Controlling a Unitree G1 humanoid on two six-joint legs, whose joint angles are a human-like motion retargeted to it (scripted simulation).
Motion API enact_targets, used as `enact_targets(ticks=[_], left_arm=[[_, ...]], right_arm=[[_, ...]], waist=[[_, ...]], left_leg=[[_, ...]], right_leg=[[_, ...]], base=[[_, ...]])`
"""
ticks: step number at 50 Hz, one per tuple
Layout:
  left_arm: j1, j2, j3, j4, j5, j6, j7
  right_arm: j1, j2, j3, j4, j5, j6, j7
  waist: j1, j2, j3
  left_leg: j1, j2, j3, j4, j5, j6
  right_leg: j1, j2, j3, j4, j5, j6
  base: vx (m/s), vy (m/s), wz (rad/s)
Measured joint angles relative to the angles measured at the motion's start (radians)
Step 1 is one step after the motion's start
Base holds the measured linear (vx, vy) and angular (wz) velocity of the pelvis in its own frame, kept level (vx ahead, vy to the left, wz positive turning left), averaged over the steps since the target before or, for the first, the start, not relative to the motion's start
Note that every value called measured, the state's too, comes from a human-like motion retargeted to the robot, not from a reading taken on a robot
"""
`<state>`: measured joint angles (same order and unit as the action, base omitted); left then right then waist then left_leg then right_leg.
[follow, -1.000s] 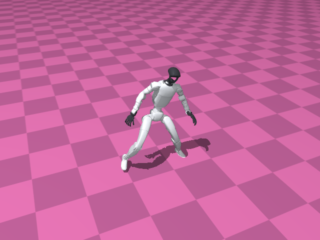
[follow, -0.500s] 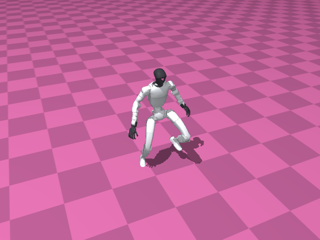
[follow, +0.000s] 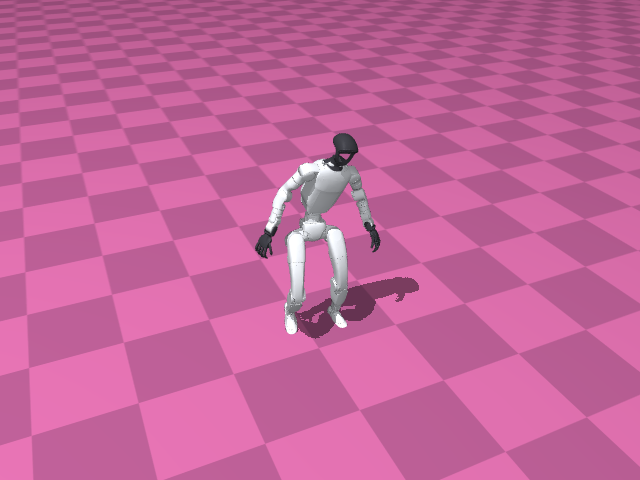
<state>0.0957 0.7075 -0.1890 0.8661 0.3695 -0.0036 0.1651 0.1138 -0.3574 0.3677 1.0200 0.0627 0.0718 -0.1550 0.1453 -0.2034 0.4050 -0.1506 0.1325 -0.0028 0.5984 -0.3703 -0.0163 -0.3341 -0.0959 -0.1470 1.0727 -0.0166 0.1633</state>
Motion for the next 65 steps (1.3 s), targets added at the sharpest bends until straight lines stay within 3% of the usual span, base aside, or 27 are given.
enact_targets(ticks=[3,5,8,14,17,19,21,26,31,33,35,37,39,42,43,45,48,50,52,55,60,65], left_arm=[[-0.063,0.029,-0.057,-0.003,0.028,0.002,0.012],[-0.106,0.050,-0.085,-0.005,0.028,0.008,0.015],[-0.136,0.072,-0.088,-0.007,0.008,0.013,0.032],[-0.138,0.116,-0.055,-0.018,-0.059,0.017,0.070],[-0.139,0.135,-0.053,-0.025,-0.073,0.010,0.079],[-0.125,0.137,-0.046,-0.034,-0.069,-0.006,0.093],[-0.119,0.143,-0.042,-0.044,-0.070,-0.013,0.101],[-0.098,0.139,-0.023,-0.062,-0.103,-0.030,0.139],[-0.058,0.090,-0.003,-0.035,-0.121,-0.044,0.183],[-0.068,0.072,-0.009,-0.004,-0.144,-0.035,0.173],[-0.064,0.050,-0.004,0.026,-0.145,-0.029,0.154],[-0.040,0.009,0.024,0.056,-0.120,-0.024,0.125],[0.006,-0.048,0.062,0.073,-0.093,-0.016,0.098],[0.065,-0.136,0.113,0.092,-0.053,-0.014,0.057],[0.081,-0.157,0.123,0.096,-0.048,-0.015,0.049],[0.112,-0.183,0.137,0.093,-0.049,-0.011,0.039],[0.167,-0.184,0.139,0.073,-0.070,-0.008,0.043],[0.181,-0.176,0.142,0.059,-0.090,-0.011,0.046],[0.165,-0.160,0.149,0.056,-0.126,-0.010,0.055],[0.130,-0.140,0.165,0.067,-0.187,-0.008,0.085],[0.117,-0.124,0.219,0.080,-0.249,0.001,0.121],[0.169,-0.125,0.253,0.066,-0.203,0.001,0.080]], right_arm=[[0.037,0.019,0.011,0.050,-0.084,-0.003,0.040],[0.041,0.017,0.032,0.062,-0.119,-0.003,0.060],[0.037,0.010,0.027,0.053,-0.164,-0.010,0.050],[0.004,-0.008,-0.003,0.033,-0.169,-0.015,-0.001],[-0.009,-0.019,-0.010,0.038,-0.169,-0.012,-0.004],[0.005,-0.025,-0.028,0.038,-0.197,-0.018,-0.005],[0.013,-0.030,-0.029,0.037,-0.195,-0.016,-0.008],[0.045,-0.031,-0.045,0.027,-0.165,-0.011,-0.021],[0.077,-0.031,-0.058,0.025,-0.117,-0.008,-0.023],[0.047,-0.042,-0.037,0.037,-0.090,0.010,-0.019],[0.025,-0.055,-0.021,0.042,-0.093,0.011,-0.031],[0.006,-0.071,-0.012,0.043,-0.129,0.005,-0.051],[-0.007,-0.093,-0.013,0.033,-0.186,0.003,-0.068],[-0.044,-0.150,-0.021,-0.004,-0.254,-0.003,-0.088],[-0.058,-0.172,-0.020,-0.025,-0.261,-0.006,-0.083],[-0.079,-0.206,-0.021,-0.076,-0.244,-0.002,-0.071],[-0.069,-0.228,-0.018,-0.137,-0.205,0.001,-0.057],[-0.068,-0.245,-0.014,-0.159,-0.184,0.008,-0.048],[-0.087,-0.258,-0.004,-0.155,-0.171,0.025,-0.035],[-0.122,-0.259,0.019,-0.120,-0.180,0.044,-0.025],[-0.177,-0.214,0.066,-0.091,-0.193,0.048,-0.019],[-0.190,-0.163,0.097,-0.115,-0.181,0.035,-0.001]], waist=[[-0.016,0.064,0.029],[-0.011,0.101,0.030],[-0.028,0.155,0.026],[-0.079,0.258,0.019],[-0.099,0.285,0.023],[-0.128,0.287,0.024],[-0.129,0.279,0.016],[-0.110,0.218,0.000],[-0.083,0.124,-0.049],[-0.059,0.098,-0.056],[-0.024,0.093,-0.068],[0.006,0.114,-0.064],[0.029,0.123,-0.052],[0.029,0.063,-0.020],[0.023,0.044,-0.010],[-0.001,0.019,0.002],[-0.015,0.020,0.007],[-0.001,0.027,0.016],[0.015,0.017,0.016],[0.017,-0.028,0.013],[0.042,-0.048,-0.007],[0.075,-0.038,-0.059]], left_leg=[[-0.038,0.086,-0.042,0.077,-0.016,-0.023],[-0.040,0.145,-0.054,0.047,-0.015,-0.021],[-0.058,0.236,-0.087,0.032,0.009,-0.049],[-0.063,0.423,-0.152,-0.057,0.091,-0.161],[-0.060,0.471,-0.180,-0.084,0.112,-0.191],[-0.083,0.465,-0.220,-0.049,0.097,-0.196],[-0.088,0.460,-0.233,-0.046,0.092,-0.199],[-0.083,0.408,-0.243,-0.021,0.062,-0.229],[-0.114,0.311,-0.233,0.027,0.037,-0.246],[-0.094,0.297,-0.209,-0.018,0.062,-0.246],[-0.075,0.310,-0.173,-0.044,0.088,-0.246],[-0.031,0.345,-0.148,-0.071,0.147,-0.246],[0.022,0.335,-0.139,-0.089,0.261,-0.246],[0.051,0.152,-0.145,-0.075,0.478,-0.246],[0.029,0.093,-0.137,-0.028,0.504,-0.246],[-0.082,0.057,-0.073,0.158,0.451,-0.246],[-0.286,0.218,0.104,0.598,0.240,-0.223],[-0.412,0.277,0.172,0.891,0.118,-0.203],[-0.558,0.221,0.165,1.111,0.060,-0.231],[-0.740,0.064,0.192,1.313,0.020,-0.244],[-0.827,-0.011,0.199,1.371,0.025,-0.207],[-0.694,-0.057,0.148,1.076,0.066,-0.204]], right_leg=[[-0.209,-0.052,-0.045,0.362,-0.053,-0.035],[-0.344,-0.111,-0.085,0.568,-0.166,-0.123],[-0.492,-0.154,-0.110,0.775,-0.198,-0.172],[-0.615,-0.143,-0.086,0.909,-0.256,-0.179],[-0.584,-0.170,-0.039,0.865,-0.187,-0.171],[-0.521,-0.208,0.011,0.795,-0.083,-0.114],[-0.452,-0.227,0.052,0.684,-0.008,-0.095],[-0.189,-0.305,0.099,0.268,-0.037,-0.091],[0.079,-0.293,0.198,-0.296,0.093,0.010],[0.168,-0.327,0.121,-0.473,0.046,-0.028],[0.232,-0.370,-0.012,-0.556,-0.109,-0.054],[0.251,-0.365,-0.046,-0.553,-0.217,-0.035],[0.215,-0.374,0.013,-0.479,-0.245,-0.002],[0.201,-0.498,0.104,-0.480,-0.232,0.055],[0.217,-0.537,0.115,-0.513,-0.230,0.052],[0.235,-0.572,0.107,-0.540,-0.235,0.023],[0.253,-0.535,0.072,-0.499,-0.274,-0.031],[0.255,-0.525,0.067,-0.496,-0.281,-0.045],[0.217,-0.532,0.071,-0.478,-0.289,-0.056],[0.172,-0.580,0.058,-0.453,-0.298,-0.054],[0.150,-0.510,0.012,-0.429,-0.329,-0.077],[0.156,-0.350,-0.021,-0.472,-0.320,-0.079]], base=[[-0.07,-0.03,0.22],[-0.09,-0.08,-0.30],[-0.06,-0.15,-0.23],[-0.01,-0.22,-0.04],[0.04,-0.23,0.32],[0.08,-0.21,0.72],[0.05,-0.29,0.36],[0.07,-0.37,0.29],[0.07,-0.51,0.05],[0.01,-0.66,-0.55],[0.02,-0.68,-0.94],[0.06,-0.68,-1.05],[0.08,-0.59,-1.06],[0.07,-0.35,-0.74],[0.03,-0.32,-0.38],[0.00,-0.48,0.01],[0.06,-0.61,0.15],[0.05,-0.37,0.01],[0.01,-0.27,0.29],[0.01,-0.23,0.66],[0.08,-0.30,0.18],[0.12,-0.22,-0.43]])
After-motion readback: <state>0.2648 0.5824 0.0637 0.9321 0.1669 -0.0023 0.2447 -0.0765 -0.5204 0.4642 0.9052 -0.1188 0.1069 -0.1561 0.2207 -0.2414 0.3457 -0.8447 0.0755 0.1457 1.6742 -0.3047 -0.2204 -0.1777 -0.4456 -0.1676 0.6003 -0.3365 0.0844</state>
